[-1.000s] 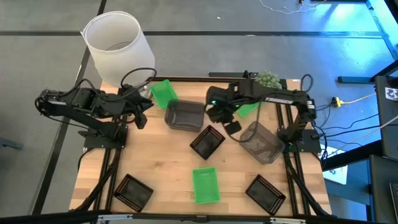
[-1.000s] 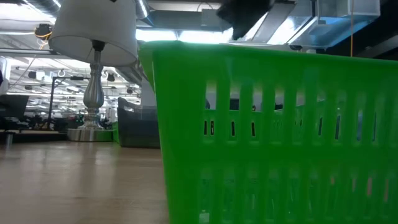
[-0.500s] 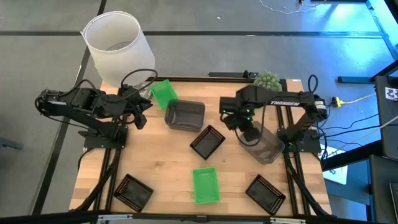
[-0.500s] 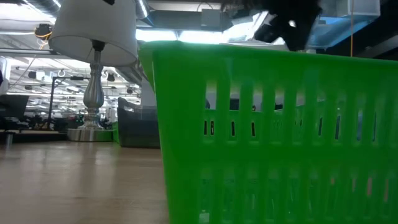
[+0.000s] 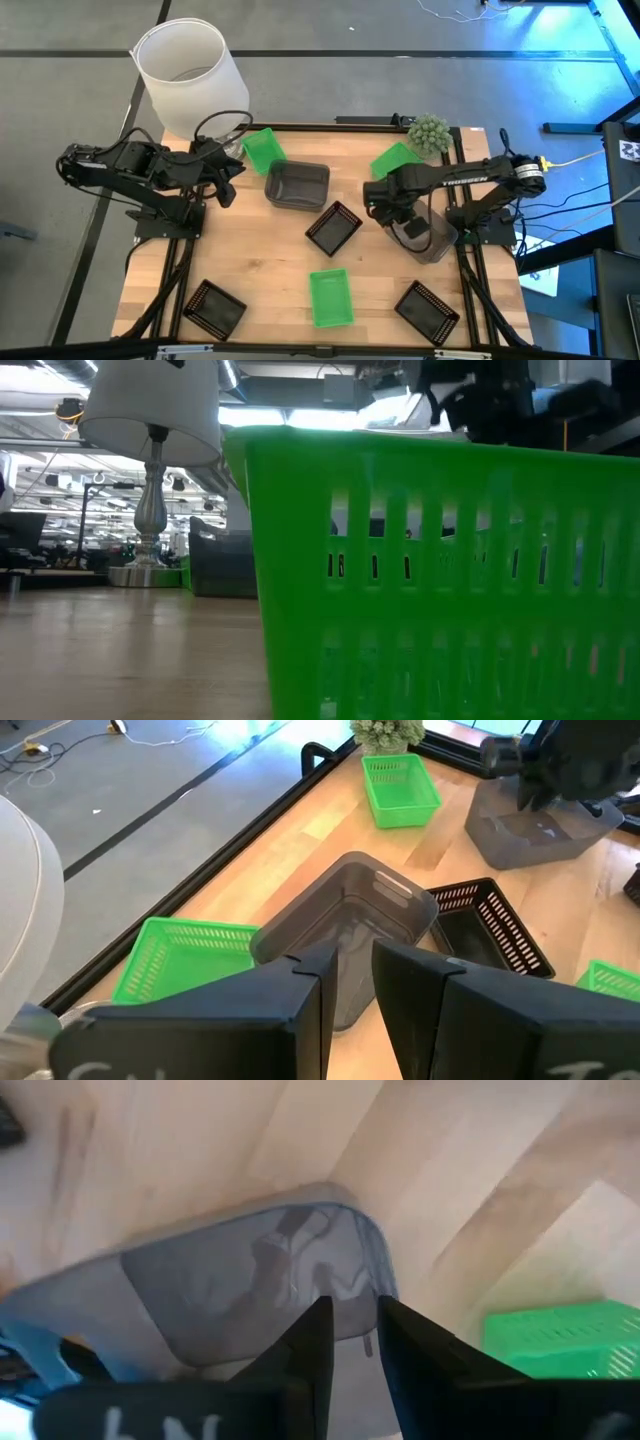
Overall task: Stack baskets by color
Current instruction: Stack the right black transparent bin on top of the left black transparent bin
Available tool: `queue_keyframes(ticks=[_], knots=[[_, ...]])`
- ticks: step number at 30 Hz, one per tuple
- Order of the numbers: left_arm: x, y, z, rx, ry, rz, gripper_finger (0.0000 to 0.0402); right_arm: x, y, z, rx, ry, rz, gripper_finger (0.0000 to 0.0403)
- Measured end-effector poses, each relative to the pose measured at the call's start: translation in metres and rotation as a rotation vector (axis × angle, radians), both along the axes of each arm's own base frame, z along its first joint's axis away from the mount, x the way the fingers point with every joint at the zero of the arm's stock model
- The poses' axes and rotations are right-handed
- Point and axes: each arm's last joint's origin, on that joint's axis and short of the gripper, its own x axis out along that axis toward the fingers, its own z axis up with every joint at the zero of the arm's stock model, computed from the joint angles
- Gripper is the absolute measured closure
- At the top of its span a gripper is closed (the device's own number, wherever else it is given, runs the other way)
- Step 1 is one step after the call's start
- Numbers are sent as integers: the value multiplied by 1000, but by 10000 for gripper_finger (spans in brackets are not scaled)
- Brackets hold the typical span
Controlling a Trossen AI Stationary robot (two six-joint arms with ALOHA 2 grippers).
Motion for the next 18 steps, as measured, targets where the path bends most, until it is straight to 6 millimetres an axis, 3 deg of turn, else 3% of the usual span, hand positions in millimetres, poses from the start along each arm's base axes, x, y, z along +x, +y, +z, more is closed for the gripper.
queue_keyframes(ticks=[5, 9, 18], knots=[[0, 0, 0, -6, -4, 4, 343, -1, -2, -16, -61, -11, 54, 322], [0, 0, 0, -20, -12, 13, 343, -1, -5, -19, -146, -16, 59, 322], [0, 0, 0, -26, -16, 17, 343, 1, -2, -19, -57, -32, 98, 322]])
